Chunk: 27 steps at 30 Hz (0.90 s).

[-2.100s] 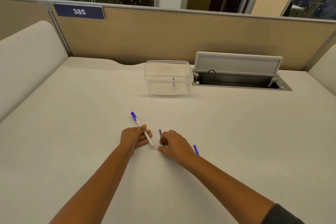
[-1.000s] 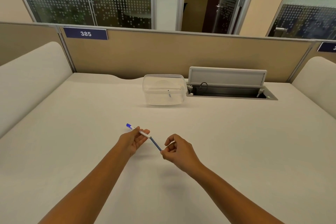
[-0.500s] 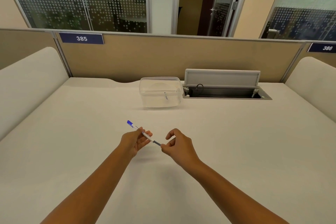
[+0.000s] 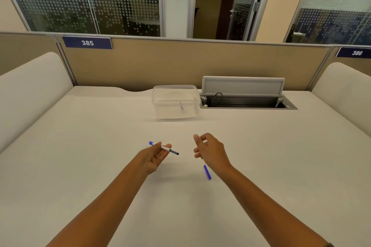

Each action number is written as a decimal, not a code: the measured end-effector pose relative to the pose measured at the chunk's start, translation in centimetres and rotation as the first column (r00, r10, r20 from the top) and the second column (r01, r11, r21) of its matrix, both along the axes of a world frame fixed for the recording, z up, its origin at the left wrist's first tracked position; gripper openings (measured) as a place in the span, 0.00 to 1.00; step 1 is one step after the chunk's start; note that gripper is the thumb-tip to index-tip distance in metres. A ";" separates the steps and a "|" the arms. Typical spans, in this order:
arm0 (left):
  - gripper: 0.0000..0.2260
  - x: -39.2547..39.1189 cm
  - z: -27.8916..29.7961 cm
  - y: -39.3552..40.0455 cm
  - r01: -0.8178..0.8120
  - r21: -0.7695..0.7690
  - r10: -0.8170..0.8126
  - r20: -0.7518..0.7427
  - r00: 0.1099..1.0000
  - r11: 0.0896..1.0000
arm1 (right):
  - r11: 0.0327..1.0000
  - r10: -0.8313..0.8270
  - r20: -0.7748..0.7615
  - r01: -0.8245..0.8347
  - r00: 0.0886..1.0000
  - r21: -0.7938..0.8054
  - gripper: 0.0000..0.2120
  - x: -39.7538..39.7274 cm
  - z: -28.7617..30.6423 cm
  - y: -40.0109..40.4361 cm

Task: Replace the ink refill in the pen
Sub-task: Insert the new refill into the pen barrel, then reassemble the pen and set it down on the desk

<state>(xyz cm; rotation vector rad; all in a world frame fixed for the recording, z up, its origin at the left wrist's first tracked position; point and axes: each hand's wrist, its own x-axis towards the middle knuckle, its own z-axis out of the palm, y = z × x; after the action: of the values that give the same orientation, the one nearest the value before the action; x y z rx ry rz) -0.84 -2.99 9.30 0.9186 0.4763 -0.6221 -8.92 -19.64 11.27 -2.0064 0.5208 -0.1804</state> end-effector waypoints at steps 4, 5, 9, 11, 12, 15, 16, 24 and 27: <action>0.05 -0.1 -0.1 -0.1 0.005 -0.017 -0.005 -0.014 1.000 1.000 | 0.989 0.051 -0.207 -0.078 0.977 -0.122 0.08 -0.5 -2.4 -2.8; 0.05 0.0 -0.2 -0.1 0.001 -0.026 -0.002 -0.017 1.000 1.000 | 0.983 0.048 -0.249 -0.090 0.967 -0.158 0.08 -0.8 -2.9 -3.3; 0.05 0.1 -0.2 -0.4 -0.007 -0.033 0.006 -0.029 1.000 0.999 | 0.952 0.047 -0.380 -0.157 0.924 -0.262 0.11 -1.9 -4.5 -4.0; 0.05 0.3 -0.2 -0.6 -0.015 -0.018 0.014 -0.035 0.999 1.000 | 0.955 0.044 -0.435 -0.166 0.899 -0.246 0.14 -2.2 -4.9 -3.8; 0.05 0.4 -0.3 -0.6 -0.017 -0.009 0.017 -0.035 0.999 1.000 | 0.954 0.037 -0.457 -0.167 0.889 -0.248 0.15 -2.3 -5.1 -3.6; 0.04 0.5 -0.6 -0.8 -0.012 0.008 0.012 -0.028 1.000 1.000 | 0.927 0.028 -0.500 -0.209 0.866 -0.310 0.12 -2.4 -5.3 -3.1; 0.04 0.6 -0.7 -0.8 -0.011 0.009 0.011 -0.027 1.000 1.000 | 0.920 0.028 -0.506 -0.220 0.862 -0.325 0.10 -2.3 -5.3 -3.0; 0.06 0.9 -1.1 -0.6 -0.035 0.004 0.036 -0.018 0.999 0.999 | 0.973 0.132 -0.263 -0.175 0.956 -0.149 0.09 -2.0 -3.4 -1.3; 0.06 1.0 -1.1 -0.4 -0.040 0.015 0.041 -0.026 0.999 0.999 | 0.974 0.187 -0.139 -0.202 0.972 -0.102 0.07 -1.7 -2.3 0.3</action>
<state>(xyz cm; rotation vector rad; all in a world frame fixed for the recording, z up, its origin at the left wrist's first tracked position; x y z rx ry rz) 0.15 -3.42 8.24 0.9132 0.5226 -0.5953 -10.66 -19.35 8.96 -2.1790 0.3979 0.0411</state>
